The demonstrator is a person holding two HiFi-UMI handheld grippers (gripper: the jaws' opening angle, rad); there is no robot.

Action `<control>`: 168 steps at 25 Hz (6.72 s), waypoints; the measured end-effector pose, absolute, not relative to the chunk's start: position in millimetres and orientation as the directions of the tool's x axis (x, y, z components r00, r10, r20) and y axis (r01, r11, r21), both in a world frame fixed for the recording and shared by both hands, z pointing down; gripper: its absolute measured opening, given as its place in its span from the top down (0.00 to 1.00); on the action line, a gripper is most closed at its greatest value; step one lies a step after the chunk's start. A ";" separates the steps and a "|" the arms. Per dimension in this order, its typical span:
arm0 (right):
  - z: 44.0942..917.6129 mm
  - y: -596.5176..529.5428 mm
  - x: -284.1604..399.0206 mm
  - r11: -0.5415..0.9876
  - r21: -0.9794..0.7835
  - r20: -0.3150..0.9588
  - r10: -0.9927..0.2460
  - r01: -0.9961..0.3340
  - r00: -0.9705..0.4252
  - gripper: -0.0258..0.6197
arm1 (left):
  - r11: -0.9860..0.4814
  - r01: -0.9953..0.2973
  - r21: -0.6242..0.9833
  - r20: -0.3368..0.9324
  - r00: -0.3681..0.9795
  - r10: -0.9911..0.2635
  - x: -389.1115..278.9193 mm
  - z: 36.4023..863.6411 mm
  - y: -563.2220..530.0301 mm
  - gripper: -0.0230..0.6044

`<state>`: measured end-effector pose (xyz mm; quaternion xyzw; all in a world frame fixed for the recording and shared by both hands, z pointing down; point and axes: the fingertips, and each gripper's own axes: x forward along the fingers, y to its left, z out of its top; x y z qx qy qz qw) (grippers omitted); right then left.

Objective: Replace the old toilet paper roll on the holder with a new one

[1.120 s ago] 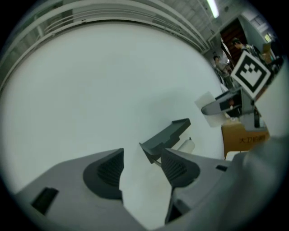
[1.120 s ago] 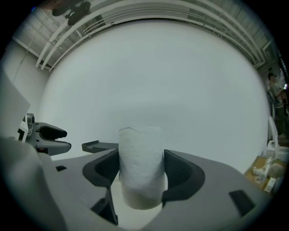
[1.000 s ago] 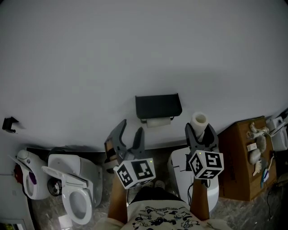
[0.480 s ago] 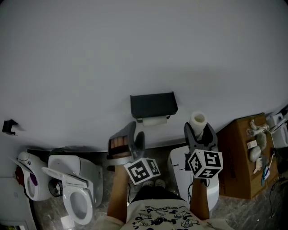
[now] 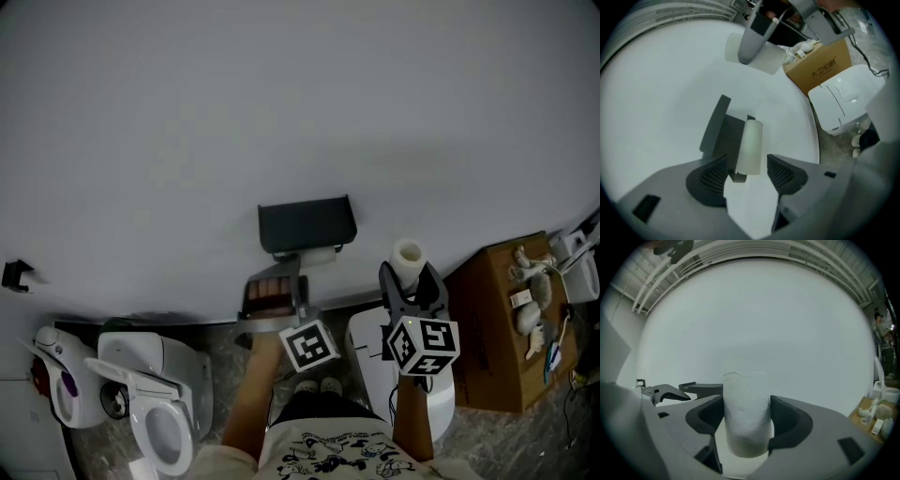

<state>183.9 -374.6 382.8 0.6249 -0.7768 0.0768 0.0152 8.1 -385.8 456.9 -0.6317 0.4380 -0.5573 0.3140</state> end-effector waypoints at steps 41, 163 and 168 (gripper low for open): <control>395.3 -386.9 235.7 0.115 -0.102 0.149 -0.980 -0.988 -0.130 0.48 | -0.339 -0.085 -0.937 0.338 0.027 -0.941 70.5 459.4 -433.0 0.64; 455.9 -438.1 120.6 0.313 0.948 0.307 -0.945 -0.048 -0.110 0.48 | -0.255 -0.962 -0.098 0.115 0.244 -0.963 -92.6 359.3 -348.9 0.64; 457.4 -439.9 111.3 0.319 0.947 0.311 -0.940 -0.037 -0.140 0.48 | -0.251 -0.962 -0.107 0.117 0.239 -0.964 -91.2 357.3 -348.0 0.64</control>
